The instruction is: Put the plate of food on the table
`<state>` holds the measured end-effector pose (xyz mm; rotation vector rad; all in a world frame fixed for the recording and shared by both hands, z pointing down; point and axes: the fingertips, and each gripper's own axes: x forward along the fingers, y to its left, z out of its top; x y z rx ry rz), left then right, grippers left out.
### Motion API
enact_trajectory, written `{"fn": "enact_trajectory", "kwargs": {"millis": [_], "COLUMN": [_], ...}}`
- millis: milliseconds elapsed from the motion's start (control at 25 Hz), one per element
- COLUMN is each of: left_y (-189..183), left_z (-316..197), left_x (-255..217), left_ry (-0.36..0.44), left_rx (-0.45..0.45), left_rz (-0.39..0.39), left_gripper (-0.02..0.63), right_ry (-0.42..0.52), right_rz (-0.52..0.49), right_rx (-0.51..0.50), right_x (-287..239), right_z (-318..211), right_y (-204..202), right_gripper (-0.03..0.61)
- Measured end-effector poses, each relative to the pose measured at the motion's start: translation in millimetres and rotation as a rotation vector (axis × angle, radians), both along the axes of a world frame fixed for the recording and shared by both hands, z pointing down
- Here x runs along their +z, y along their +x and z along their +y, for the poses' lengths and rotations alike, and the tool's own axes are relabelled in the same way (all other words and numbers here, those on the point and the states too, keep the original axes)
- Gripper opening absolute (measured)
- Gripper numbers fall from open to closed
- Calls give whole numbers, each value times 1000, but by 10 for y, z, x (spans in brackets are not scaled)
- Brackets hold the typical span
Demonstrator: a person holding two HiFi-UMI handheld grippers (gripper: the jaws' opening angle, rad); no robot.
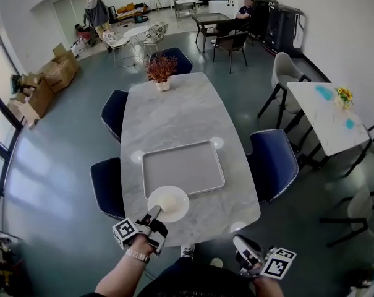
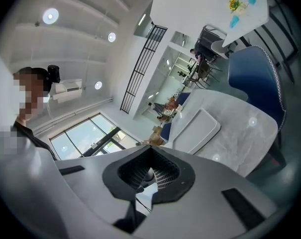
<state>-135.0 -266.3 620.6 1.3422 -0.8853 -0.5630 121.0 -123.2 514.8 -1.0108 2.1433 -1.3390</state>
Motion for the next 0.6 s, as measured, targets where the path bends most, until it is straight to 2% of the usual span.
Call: {"fn": "enact_trajectory", "kwargs": {"millis": [600], "left_y": [-115], "left_z": [-956], "left_x": [592], "left_ry": [-80], "left_rx": [43], "left_rz": [-71], "left_gripper": [32], "right_ry": [-44], "right_rz": [24], "right_rx": [156], "right_x": [88], "right_z": [-257], "right_y": [-68], "right_gripper": [11]}}
